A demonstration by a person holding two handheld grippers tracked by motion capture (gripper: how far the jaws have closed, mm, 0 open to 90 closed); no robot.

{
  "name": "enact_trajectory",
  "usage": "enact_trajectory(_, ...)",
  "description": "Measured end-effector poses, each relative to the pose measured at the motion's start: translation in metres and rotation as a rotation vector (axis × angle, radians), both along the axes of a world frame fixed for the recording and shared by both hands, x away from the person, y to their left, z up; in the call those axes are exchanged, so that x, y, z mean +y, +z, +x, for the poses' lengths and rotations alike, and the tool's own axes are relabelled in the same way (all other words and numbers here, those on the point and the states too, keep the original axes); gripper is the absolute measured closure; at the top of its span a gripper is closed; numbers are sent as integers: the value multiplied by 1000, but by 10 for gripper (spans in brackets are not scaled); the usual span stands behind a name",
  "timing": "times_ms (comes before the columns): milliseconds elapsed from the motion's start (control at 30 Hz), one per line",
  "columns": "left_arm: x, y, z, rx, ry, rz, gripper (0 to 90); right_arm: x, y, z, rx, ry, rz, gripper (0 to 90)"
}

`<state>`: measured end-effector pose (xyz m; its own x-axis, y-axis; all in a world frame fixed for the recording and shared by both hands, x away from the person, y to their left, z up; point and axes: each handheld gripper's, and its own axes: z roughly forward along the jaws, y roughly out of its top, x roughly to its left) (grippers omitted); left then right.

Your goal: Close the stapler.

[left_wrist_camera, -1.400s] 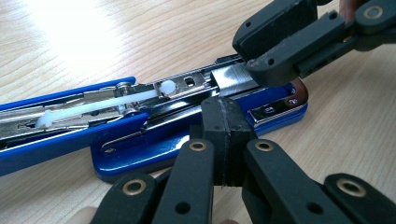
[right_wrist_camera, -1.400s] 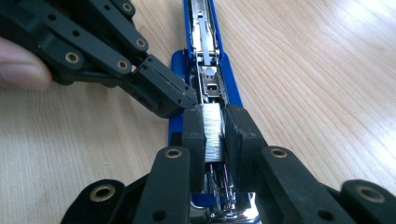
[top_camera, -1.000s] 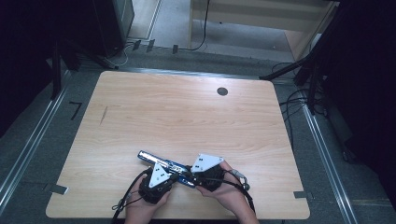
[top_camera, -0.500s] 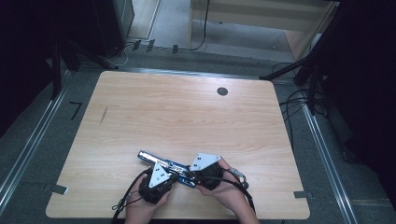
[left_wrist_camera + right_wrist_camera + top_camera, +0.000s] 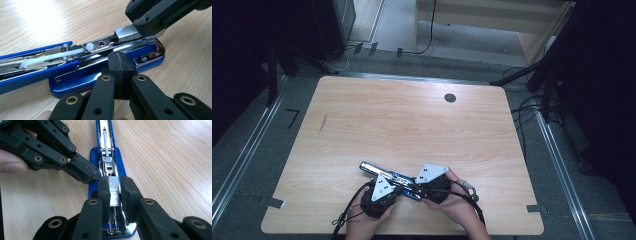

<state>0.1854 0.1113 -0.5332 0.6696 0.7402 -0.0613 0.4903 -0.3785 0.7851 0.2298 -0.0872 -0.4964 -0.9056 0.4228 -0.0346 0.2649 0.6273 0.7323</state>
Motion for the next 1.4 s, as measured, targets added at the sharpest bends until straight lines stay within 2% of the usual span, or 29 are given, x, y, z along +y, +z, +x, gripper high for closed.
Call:
enact_trajectory(567,0,0,0,0,0,1,900,-1,-4,4,-2,16,-24,799)
enact_trajectory(1000,0,0,0,0,1,0,900,-2,1,1,-7,39,3,798)
enact_trajectory(1400,0,0,0,0,0,0,900,-3,-2,4,7,25,0,799)
